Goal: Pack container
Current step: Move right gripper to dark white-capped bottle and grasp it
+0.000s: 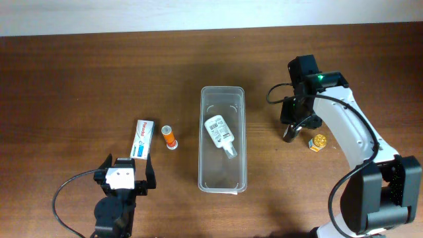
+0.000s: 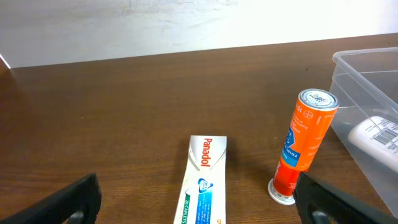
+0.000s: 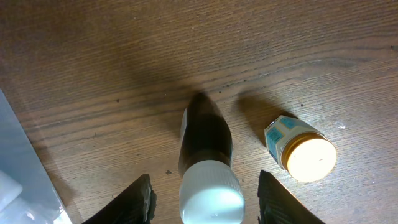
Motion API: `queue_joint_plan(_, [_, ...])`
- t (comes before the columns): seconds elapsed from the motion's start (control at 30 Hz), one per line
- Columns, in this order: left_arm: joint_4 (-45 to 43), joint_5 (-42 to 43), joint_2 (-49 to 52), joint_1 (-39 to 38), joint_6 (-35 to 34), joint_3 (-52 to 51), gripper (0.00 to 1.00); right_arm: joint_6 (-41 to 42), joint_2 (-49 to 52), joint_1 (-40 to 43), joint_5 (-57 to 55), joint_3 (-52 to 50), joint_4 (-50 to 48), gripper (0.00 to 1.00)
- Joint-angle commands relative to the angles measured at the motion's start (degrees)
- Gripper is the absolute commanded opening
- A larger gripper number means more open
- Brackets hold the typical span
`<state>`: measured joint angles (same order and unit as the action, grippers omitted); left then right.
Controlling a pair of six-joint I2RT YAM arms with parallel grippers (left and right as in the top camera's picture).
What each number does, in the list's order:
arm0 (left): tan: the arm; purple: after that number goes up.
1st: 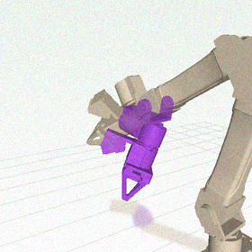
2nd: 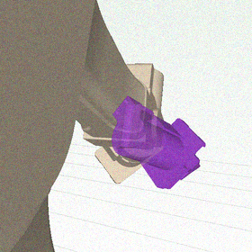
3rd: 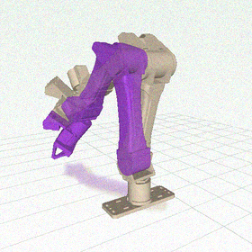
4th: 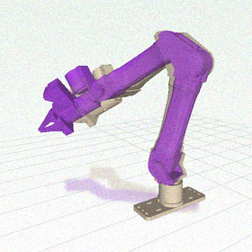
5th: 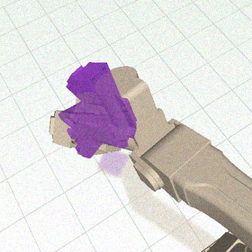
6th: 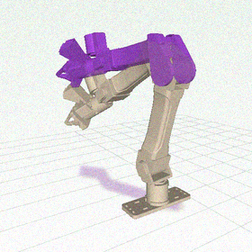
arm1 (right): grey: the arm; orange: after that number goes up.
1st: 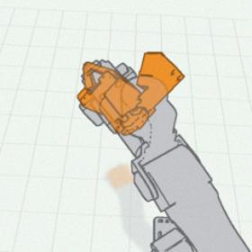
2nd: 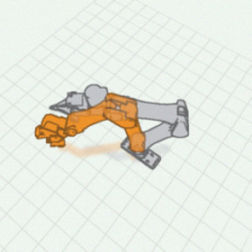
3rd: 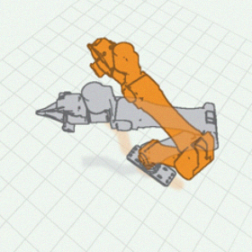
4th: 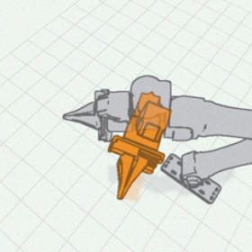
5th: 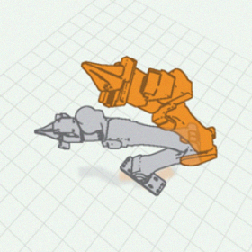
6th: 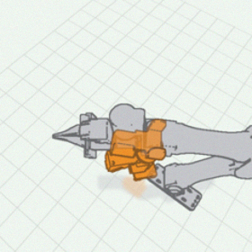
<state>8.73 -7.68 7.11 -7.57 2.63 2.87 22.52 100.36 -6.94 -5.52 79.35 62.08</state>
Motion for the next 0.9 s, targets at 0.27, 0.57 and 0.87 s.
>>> queue_joint_plan(0.27, [-0.2, 0.4, -0.4, 0.2, 0.9, -0.3, 1.00, 1.9, 0.4, 2.2, -0.2, -1.7, -1.4, 0.44])
queue_joint_plan(0.57, [-0.2, 0.4, -0.4, 0.2, 0.9, -0.3, 0.99, 1.6, 0.4, 2.4, 1.0, -2.0, -1.0, 0.41])
queue_joint_plan(0.87, [-0.2, 0.4, -0.4, 0.2, 0.9, -0.3, 0.99, 0.2, 0.4, 2.4, 3.5, -2.3, 0.2, 0.41])
